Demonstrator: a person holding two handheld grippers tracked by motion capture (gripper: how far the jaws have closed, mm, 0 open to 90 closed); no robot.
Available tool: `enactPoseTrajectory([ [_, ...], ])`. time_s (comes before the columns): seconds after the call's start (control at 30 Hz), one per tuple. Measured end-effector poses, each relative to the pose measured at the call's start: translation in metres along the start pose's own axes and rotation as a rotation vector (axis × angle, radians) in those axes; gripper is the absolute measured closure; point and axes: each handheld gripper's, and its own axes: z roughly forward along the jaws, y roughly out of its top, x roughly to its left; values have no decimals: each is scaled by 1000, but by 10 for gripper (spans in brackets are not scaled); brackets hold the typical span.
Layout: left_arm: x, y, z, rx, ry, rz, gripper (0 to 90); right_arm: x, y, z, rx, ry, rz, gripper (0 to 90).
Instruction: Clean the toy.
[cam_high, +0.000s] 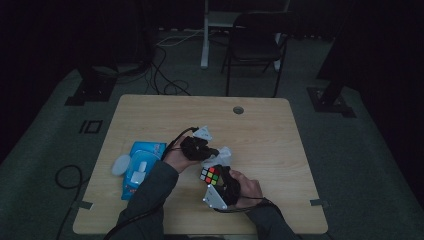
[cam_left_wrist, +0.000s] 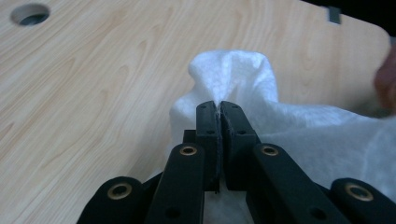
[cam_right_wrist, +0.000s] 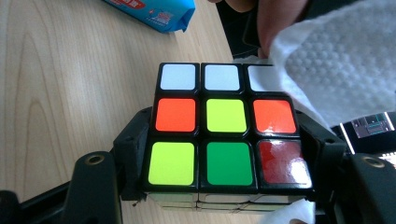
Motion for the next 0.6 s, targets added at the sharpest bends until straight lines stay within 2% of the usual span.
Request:
enactPoseTrajectory([
  [0.1,1,-3,-1,-10,18,-10,876,-1,-1,1,0,6,10,339],
  [0.2,1,-6,-7,-43,31,-25,876,-4,-4,2,0,17,55,339],
  [0.23,1,-6,-7,-43,31,-25,875,-4,-4,2,0,17,55,339],
  [0.27,-1,-9,-11,-71,32,-29,875,-7,-7,2,-7,28,113,339],
  [0.3,-1,-9,-11,-71,32,-29,875,-7,-7,2,-7,28,113,339],
  [0.33,-3,-11,-14,-91,43,-31,875,-13,-11,1,-28,50,176,339],
  [0.37,-3,-11,-14,-91,43,-31,875,-16,-12,1,-34,57,207,339],
  [0.4,-6,-13,-18,-113,54,-34,874,-20,-14,0,-44,69,240,339],
  [0.43,-6,-13,-18,-113,54,-34,874,-20,-14,0,-44,69,240,339],
  [0.47,-8,-13,-20,-132,63,-35,874,-25,-17,0,-57,86,298,339],
  [0.5,-8,-13,-20,-132,63,-35,874,-25,-17,0,-57,86,298,339],
  [0.53,-14,-13,-22,-149,73,-26,873,-28,-20,0,-66,99,347,339],
  [0.6,-18,-13,-23,-157,83,-14,873,-32,-23,0,-73,116,391,339],
])
